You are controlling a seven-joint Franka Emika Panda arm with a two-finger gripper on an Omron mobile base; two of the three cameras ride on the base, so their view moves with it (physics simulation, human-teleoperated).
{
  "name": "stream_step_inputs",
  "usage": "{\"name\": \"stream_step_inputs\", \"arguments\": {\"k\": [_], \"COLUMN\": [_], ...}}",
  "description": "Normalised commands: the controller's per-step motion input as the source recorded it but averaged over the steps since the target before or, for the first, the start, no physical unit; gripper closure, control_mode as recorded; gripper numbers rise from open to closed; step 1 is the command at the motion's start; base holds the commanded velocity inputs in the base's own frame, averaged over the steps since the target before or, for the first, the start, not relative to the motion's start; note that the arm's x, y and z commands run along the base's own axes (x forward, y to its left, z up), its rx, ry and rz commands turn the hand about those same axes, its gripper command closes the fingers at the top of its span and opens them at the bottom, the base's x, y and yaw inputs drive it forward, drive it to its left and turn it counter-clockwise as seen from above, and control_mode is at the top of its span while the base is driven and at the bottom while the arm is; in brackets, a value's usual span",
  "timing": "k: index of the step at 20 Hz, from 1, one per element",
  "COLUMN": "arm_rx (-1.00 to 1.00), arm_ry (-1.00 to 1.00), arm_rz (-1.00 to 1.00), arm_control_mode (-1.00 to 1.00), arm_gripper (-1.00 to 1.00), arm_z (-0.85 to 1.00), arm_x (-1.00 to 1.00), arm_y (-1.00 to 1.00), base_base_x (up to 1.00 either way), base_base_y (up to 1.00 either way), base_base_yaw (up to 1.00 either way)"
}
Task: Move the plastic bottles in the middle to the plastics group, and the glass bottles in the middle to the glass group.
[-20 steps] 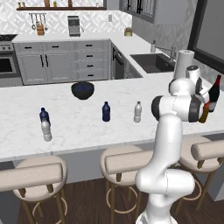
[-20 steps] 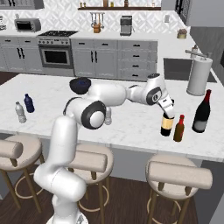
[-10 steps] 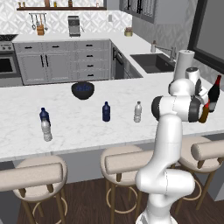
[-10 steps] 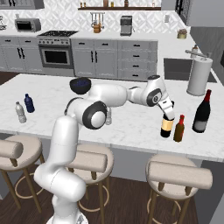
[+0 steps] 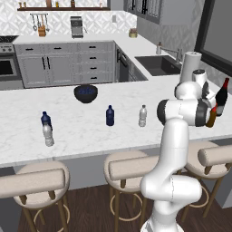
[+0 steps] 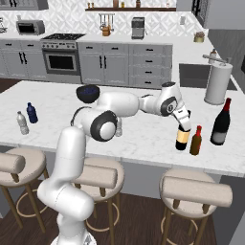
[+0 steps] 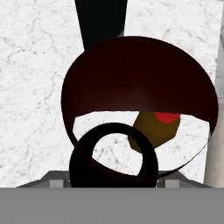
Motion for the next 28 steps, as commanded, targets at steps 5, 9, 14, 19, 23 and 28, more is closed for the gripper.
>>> {"name": "stream_step_inputs", "arguments": {"k": [5,9,14,19,23,28], "arm_rx": [0.0,0.0,0.0,0.0,0.0,0.0], "arm_ry": [0.0,0.0,0.0,0.0,0.0,-0.01], "arm_rz": [0.0,0.0,0.0,0.0,0.03,0.07], "arm_control_mode": [-1.0,-1.0,-1.0,-1.0,-1.0,-1.0], "arm_gripper": [-1.0,-1.0,-1.0,-1.0,-1.0,-1.0], "arm_z": [0.0,0.14,0.32,0.54,0.57,0.27], "arm_x": [-0.05,-0.09,-0.17,-0.17,-0.21,-0.42], "arm_y": [0.0,0.0,0.0,0.03,0.12,0.28], "base_base_x": [0.0,0.0,0.0,0.0,0.0,0.0], "base_base_y": [0.0,0.0,0.0,0.0,0.0,0.0], "base_base_yaw": [0.0,0.0,0.0,0.0,0.0,0.0]}}
